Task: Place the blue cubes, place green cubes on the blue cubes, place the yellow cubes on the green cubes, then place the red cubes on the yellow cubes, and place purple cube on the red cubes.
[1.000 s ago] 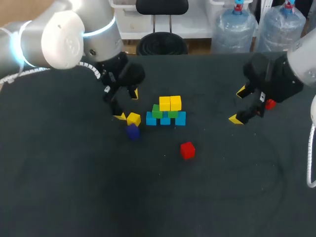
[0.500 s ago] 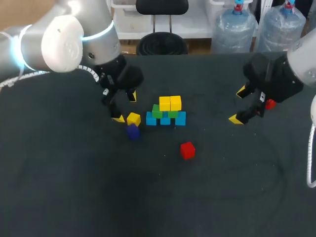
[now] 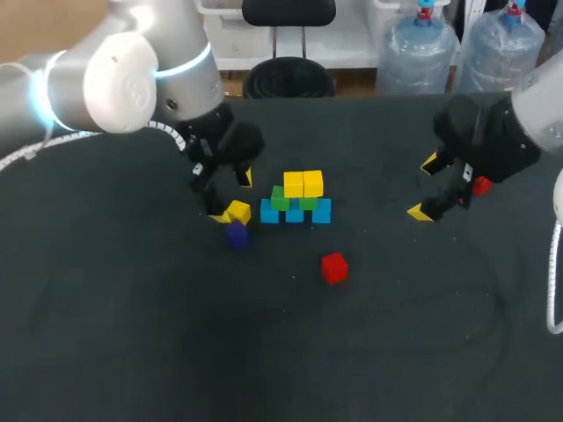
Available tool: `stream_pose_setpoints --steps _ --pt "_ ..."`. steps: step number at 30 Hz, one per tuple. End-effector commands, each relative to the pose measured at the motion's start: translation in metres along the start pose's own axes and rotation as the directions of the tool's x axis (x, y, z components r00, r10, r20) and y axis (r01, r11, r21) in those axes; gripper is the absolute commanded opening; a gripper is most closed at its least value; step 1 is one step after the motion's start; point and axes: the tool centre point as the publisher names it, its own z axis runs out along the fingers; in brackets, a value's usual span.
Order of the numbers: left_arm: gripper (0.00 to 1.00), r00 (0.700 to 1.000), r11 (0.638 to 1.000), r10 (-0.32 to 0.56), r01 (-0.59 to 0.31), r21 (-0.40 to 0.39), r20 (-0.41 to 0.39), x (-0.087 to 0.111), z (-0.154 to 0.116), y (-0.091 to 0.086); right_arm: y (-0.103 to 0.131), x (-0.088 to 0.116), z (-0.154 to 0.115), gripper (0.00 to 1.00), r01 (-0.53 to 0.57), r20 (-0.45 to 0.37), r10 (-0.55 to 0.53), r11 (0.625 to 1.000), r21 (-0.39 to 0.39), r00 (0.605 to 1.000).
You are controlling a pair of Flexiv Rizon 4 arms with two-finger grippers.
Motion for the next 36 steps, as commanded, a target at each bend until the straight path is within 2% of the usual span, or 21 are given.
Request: stream_pose_setpoints --steps 1,8,9,11,12,13,14,19,21,23,25,26,28,36 --pt "1.0 1.0 1.0 -0.003 0.003 0.001 -0.007 -0.0035 -0.0003 -0.0024 -0.001 -0.0002 0.0012 1.0 0.001 0.001 -0.001 1.0 -0.002 1.0" --pt "1.0 1.0 1.0 -0.021 0.021 0.005 -0.005 -0.0026 0.0016 -0.0101 -0.001 -0.0002 0.0012 1.0 0.001 0.001 -0.001 1.0 -0.002 1.0" --pt "0.97 1.0 1.0 -0.024 0.024 0.006 -0.004 -0.0024 0.002 -0.0109 -0.001 -0.0002 0.0012 1.0 0.001 0.001 -0.001 1.0 -0.002 1.0" --pt "0.87 1.0 1.0 -0.027 0.027 0.008 -0.004 -0.0021 0.0025 -0.0116 -0.001 -0.0002 0.0012 1.0 0.001 0.001 -0.001 1.0 -0.002 1.0" --pt "0.78 1.0 1.0 -0.029 0.029 0.008 -0.004 -0.002 0.0027 -0.0118 -0.001 -0.0002 0.0012 1.0 0.001 0.001 -0.001 1.0 -0.002 1.0" --pt "0.58 1.0 1.0 -0.029 0.029 0.008 -0.004 -0.002 0.0027 -0.0119 -0.001 -0.0002 0.0012 1.0 0.001 0.001 -0.001 1.0 -0.002 1.0" --pt "0.51 1.0 1.0 -0.03 0.03 0.008 -0.004 -0.0019 0.0029 -0.0119 -0.001 -0.0002 0.0012 1.0 0.001 0.001 -0.001 1.0 -0.002 1.0" --pt "0.43 0.999 0.999 -0.035 0.035 0.007 -0.006 -0.001 0.0034 -0.0104 -0.001 -0.0002 0.0012 1.0 0.001 0.001 -0.001 1.0 -0.002 1.0" --pt "0.32 0.999 0.999 -0.038 0.038 0.005 -0.006 -0.0006 0.0033 -0.0097 -0.001 -0.0002 0.0012 1.0 0.001 0.001 -0.001 1.0 -0.002 1.0" --pt "0.28 0.999 0.999 -0.04 0.04 0.004 -0.005 -0.0006 0.0033 -0.0096 -0.001 -0.0002 0.0012 1.0 0.001 0.001 -0.001 1.0 -0.002 1.0" --pt "0.15 0.999 0.999 -0.041 0.041 0.004 -0.004 -0.0007 0.0033 -0.0096 -0.001 -0.0002 0.0012 1.0 0.001 0.001 -0.001 1.0 -0.002 1.0" --pt "0.13 0.999 0.999 -0.042 0.042 0.004 -0.004 -0.0007 0.0034 -0.0096 -0.001 -0.0002 0.0012 1.0 0.001 0.001 -0.001 1.0 -0.002 1.0" --pt "0.02 0.999 0.999 -0.041 0.041 0.005 -0.004 -0.0008 0.0037 -0.0097 -0.001 -0.0002 0.0012 1.0 0.001 0.001 -0.001 1.0 -0.002 1.0" --pt "0.0 0.998 0.998 -0.055 0.055 -0.004 -0.004 0.0017 -0.0003 -0.0115 -0.001 -0.0002 0.0012 1.0 0.001 0.001 -0.001 1.0 -0.002 1.0"
